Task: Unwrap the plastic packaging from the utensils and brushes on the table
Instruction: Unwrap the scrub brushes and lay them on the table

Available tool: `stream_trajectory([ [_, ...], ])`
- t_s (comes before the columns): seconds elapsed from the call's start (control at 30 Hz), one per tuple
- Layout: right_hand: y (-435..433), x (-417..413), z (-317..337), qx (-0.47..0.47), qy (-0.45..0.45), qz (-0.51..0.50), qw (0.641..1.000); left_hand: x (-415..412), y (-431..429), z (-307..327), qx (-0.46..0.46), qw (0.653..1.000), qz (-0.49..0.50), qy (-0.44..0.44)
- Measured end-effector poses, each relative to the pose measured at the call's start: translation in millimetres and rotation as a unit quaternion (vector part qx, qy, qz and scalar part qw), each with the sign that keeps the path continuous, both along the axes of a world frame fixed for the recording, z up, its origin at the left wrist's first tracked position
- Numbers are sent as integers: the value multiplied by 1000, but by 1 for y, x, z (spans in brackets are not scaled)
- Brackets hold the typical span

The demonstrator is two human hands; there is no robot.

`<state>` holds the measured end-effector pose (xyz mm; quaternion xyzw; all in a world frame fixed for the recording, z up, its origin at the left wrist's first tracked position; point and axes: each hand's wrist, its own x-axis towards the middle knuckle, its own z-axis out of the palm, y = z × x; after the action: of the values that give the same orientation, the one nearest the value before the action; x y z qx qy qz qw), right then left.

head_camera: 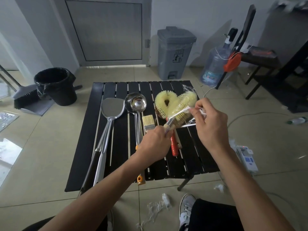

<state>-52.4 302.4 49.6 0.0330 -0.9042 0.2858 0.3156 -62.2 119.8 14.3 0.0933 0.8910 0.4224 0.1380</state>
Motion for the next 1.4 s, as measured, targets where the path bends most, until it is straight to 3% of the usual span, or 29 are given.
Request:
stream_trajectory([
  [0.27, 15, -5, 10, -109, 8, -90, 990, 3, 3, 12, 0, 997, -68, -26],
  [0.57, 34, -14, 15, -128, -14, -136, 982, 8, 3, 25, 16, 993, -112, -31],
  [0.7, 37, -20, 18, -122, -10, -124, 985, 5, -5, 31, 67, 986, -124, -91],
  [0.9, 39, -17, 23, -138, -19, -52, 989, -1, -16, 33, 189, 941, -106, -259],
  [1.2, 26, 1, 16, -120, -100, -12, 988, -9, -16, 32, 272, 894, -28, -353],
  [1.4, 16, 7, 1, -78, -69, -60, 993, -5, -14, 27, 333, 856, -39, -393],
])
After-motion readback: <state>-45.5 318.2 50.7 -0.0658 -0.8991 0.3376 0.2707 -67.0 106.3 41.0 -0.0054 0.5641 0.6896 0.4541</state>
